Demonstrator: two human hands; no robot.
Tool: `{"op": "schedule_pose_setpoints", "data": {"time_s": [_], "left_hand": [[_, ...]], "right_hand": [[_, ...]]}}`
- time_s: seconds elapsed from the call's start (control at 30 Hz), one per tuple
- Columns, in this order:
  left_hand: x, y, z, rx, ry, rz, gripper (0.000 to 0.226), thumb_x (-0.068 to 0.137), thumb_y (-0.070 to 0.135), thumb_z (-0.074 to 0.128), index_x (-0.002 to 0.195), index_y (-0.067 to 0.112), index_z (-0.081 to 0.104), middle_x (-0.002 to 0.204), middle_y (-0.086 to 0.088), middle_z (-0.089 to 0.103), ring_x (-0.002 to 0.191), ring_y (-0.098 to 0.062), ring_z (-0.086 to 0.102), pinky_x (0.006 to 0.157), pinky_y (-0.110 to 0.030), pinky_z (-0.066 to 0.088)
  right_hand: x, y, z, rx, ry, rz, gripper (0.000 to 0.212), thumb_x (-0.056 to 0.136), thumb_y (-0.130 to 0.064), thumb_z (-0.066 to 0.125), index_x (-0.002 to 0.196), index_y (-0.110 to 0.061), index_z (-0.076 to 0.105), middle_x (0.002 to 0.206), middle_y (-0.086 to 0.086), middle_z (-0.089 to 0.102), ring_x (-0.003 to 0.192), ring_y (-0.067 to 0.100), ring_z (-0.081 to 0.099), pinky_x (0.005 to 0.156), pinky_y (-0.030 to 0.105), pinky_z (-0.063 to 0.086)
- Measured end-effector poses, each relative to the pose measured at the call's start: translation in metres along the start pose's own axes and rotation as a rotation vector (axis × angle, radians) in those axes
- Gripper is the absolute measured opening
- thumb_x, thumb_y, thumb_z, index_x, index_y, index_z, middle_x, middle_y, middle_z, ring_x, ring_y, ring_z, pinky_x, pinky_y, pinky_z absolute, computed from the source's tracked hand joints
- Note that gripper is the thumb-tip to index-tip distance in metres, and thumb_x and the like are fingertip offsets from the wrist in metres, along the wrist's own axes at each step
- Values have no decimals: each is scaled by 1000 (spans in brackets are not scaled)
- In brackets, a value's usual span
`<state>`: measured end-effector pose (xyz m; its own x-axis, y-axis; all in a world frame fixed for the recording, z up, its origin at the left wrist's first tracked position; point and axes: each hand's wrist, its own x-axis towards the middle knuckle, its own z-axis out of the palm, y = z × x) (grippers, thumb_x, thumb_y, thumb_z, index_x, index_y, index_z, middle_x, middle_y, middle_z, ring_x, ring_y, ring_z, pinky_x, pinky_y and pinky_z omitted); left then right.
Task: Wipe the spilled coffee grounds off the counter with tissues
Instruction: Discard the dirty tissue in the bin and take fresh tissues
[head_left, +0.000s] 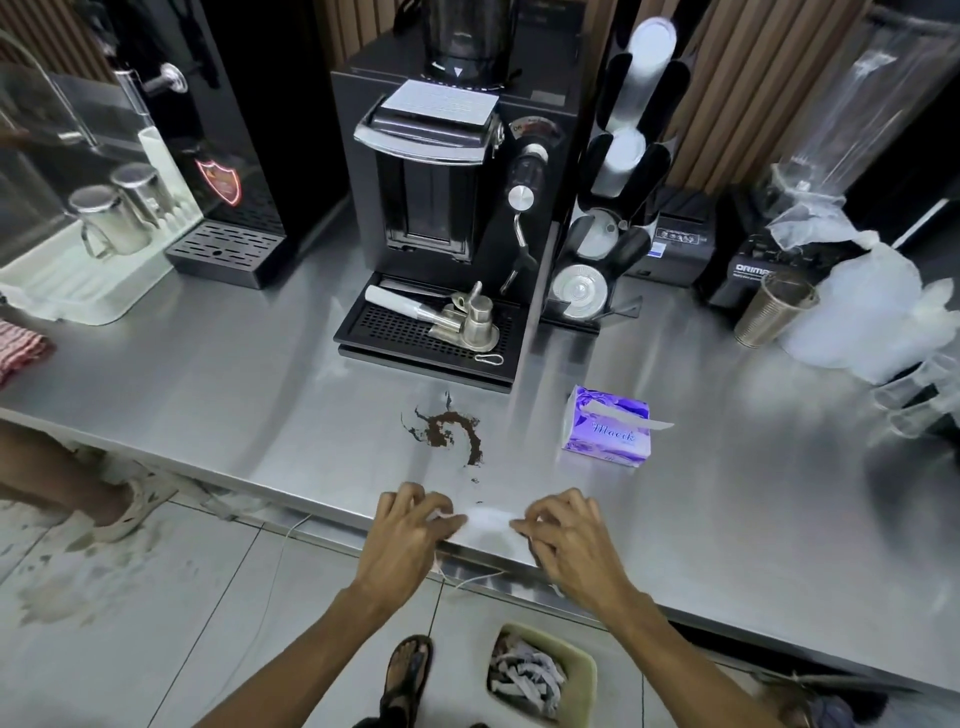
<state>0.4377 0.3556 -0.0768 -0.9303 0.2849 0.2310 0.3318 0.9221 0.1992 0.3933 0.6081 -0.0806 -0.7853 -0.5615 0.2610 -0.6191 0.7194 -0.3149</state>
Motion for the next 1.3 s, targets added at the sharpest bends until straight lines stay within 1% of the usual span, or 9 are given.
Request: {"op": "schedule_pose_setpoints", "data": {"time_s": [0.23,0.37,0.57,0.73,1.0,1.07,1.13,1.2,1.3], "left_hand": [[-4,-37,-22,52,189,-45,20,76,18,72,94,28,75,104,5,68,94,-22,45,70,-32,30],[-40,-80,-24,108,215,-57,38,81,14,43,93,28,76,104,8,68,91,-24,46,68,-33,31],[-25,-122,-32,85,184,-41,35,81,23,44,87,32,78,100,11,70,89,-21,44,63,-35,38],[27,-126,-14,19,97,116,13,81,29,71,91,36,76,102,12,68,92,-20,47,68,-33,37],[26,-179,-8,-67,134,122,27,91,31,51,89,22,76,105,3,69,94,-23,55,72,-33,40],[23,-204,-12,-70,147,102,32,95,28,49,89,16,77,105,-2,70,93,-26,59,72,-35,45],[29,-217,-18,-35,146,75,11,83,14,68,88,10,77,103,-7,71,91,-30,62,72,-39,51],[44,-218,-24,36,120,83,16,73,4,76,89,7,77,104,-8,72,91,-30,62,75,-39,53],[69,-211,-31,134,78,106,28,84,25,51,92,13,74,114,3,69,101,-25,56,79,-38,43]], "right_hand": [[36,-42,14,68,102,51,21,85,-20,71,102,-32,74,95,-12,61,86,14,43,73,25,32],[39,-95,40,80,87,-23,24,84,-19,68,104,-31,71,95,-12,58,87,15,46,72,30,36],[63,-124,67,-9,37,90,30,83,-20,69,111,-31,70,92,-11,54,85,15,47,71,31,39],[65,-95,61,-90,97,267,33,77,-18,79,106,-33,70,89,-11,52,83,15,45,70,27,28],[100,-143,71,-66,179,268,35,79,-12,68,108,-30,70,89,-10,55,84,15,47,71,29,34],[117,-164,88,-50,165,263,34,76,-9,71,105,-28,71,83,-10,55,80,16,48,70,28,34],[133,-179,103,-50,151,284,33,74,-8,75,101,-28,72,81,-9,54,77,16,47,69,29,34],[147,-189,113,-68,137,319,31,75,-10,74,101,-26,72,82,-8,53,77,17,48,66,31,39],[163,-195,118,-87,143,403,28,80,-15,66,106,-25,70,88,-6,54,81,19,49,67,34,41]]}}
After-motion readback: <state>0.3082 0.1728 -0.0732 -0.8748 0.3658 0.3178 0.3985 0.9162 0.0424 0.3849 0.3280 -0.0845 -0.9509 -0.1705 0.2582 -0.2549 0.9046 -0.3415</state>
